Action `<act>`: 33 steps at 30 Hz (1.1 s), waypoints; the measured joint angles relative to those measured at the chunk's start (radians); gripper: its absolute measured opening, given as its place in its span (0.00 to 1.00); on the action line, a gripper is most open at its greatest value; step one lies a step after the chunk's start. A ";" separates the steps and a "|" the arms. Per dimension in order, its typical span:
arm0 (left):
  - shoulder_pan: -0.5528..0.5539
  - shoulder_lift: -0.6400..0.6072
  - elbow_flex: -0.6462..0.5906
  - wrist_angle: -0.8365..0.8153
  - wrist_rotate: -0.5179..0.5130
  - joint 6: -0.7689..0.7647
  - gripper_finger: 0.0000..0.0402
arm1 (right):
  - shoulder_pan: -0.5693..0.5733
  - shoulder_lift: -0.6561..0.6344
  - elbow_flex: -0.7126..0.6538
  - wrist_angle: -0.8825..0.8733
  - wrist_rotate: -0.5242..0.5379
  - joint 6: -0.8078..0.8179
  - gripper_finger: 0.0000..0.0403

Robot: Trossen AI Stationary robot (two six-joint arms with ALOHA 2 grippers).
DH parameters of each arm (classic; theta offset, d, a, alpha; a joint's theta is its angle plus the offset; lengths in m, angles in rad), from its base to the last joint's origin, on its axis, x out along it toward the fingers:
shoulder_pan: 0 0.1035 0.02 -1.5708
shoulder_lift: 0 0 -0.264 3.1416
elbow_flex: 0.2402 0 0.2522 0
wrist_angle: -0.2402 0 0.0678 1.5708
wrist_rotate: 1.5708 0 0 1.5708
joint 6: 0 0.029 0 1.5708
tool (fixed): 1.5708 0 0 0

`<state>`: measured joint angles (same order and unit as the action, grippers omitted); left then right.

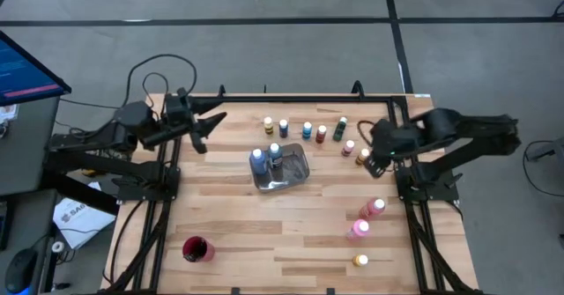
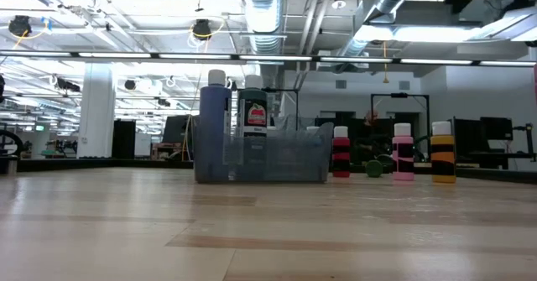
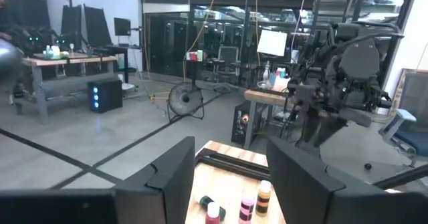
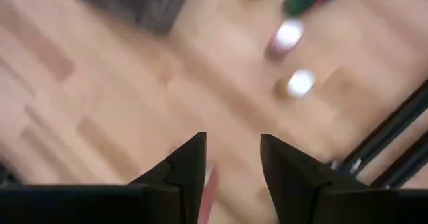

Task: Pick & Place Paint Supplies
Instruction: Put the large pink paint bottle into the black bin

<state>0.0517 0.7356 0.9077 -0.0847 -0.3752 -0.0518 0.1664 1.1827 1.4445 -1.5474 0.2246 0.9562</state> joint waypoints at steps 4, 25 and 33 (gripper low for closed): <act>0.000 -0.020 -0.001 -0.030 0.001 -0.008 0.41 | 0.012 0.107 -0.029 -0.009 -0.135 -0.018 0.38; 0.000 -0.273 -0.335 0.015 0.070 -0.171 0.20 | 0.288 0.159 -0.092 -0.014 -0.317 0.352 0.53; 0.000 -0.428 -0.527 0.115 0.080 -0.219 0.12 | 0.306 0.178 -0.092 -0.014 -0.305 0.369 0.53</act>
<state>0.0517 0.3076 0.3803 0.0299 -0.2956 -0.2709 0.4721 1.3607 1.3520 -1.5615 -0.0799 1.3256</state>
